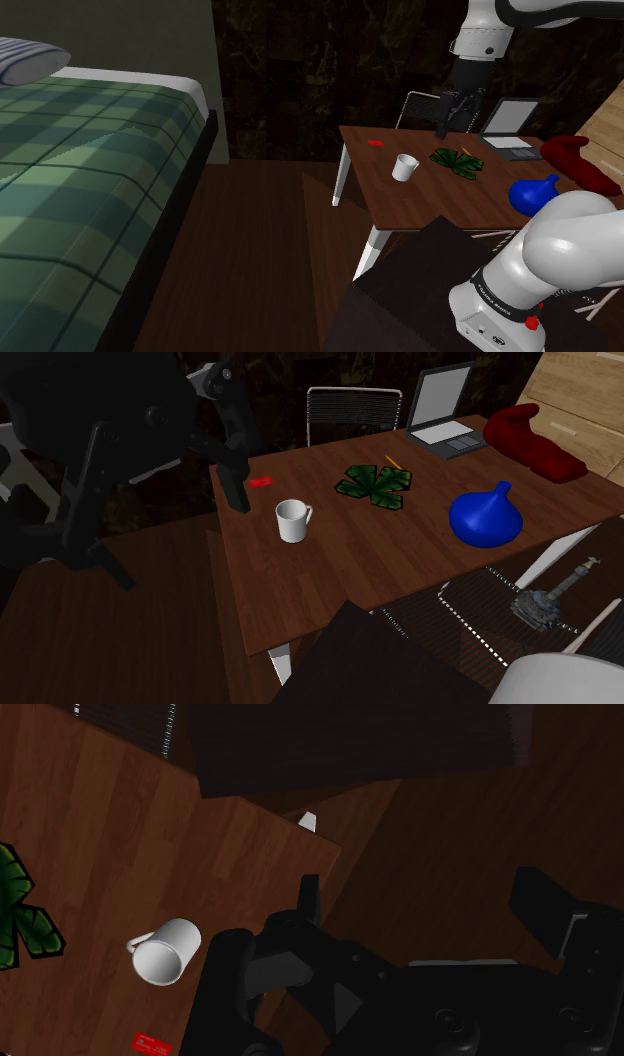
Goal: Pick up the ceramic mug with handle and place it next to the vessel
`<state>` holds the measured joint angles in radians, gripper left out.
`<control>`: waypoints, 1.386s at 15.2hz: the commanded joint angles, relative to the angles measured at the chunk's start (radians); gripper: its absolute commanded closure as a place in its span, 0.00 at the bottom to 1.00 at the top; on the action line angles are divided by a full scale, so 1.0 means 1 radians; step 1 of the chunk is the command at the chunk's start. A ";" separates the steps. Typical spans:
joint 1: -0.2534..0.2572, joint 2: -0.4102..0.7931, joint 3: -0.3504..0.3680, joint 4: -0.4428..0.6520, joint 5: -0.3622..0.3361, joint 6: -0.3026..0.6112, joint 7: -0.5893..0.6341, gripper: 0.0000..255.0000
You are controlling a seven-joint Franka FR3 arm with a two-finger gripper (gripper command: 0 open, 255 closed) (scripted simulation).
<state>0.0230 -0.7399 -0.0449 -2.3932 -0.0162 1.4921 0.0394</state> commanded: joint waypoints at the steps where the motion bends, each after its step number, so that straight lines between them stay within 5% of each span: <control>1: 0.000 0.000 0.000 0.000 0.000 0.000 0.000 0.00; 11: -0.057 0.198 -0.121 -0.091 -0.101 0.325 -0.113 0.00; 21: -0.097 0.517 -0.238 -0.041 -0.129 0.636 -0.229 0.00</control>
<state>-0.0681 -0.2579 -0.2690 -2.4403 -0.1453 2.0926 -0.1722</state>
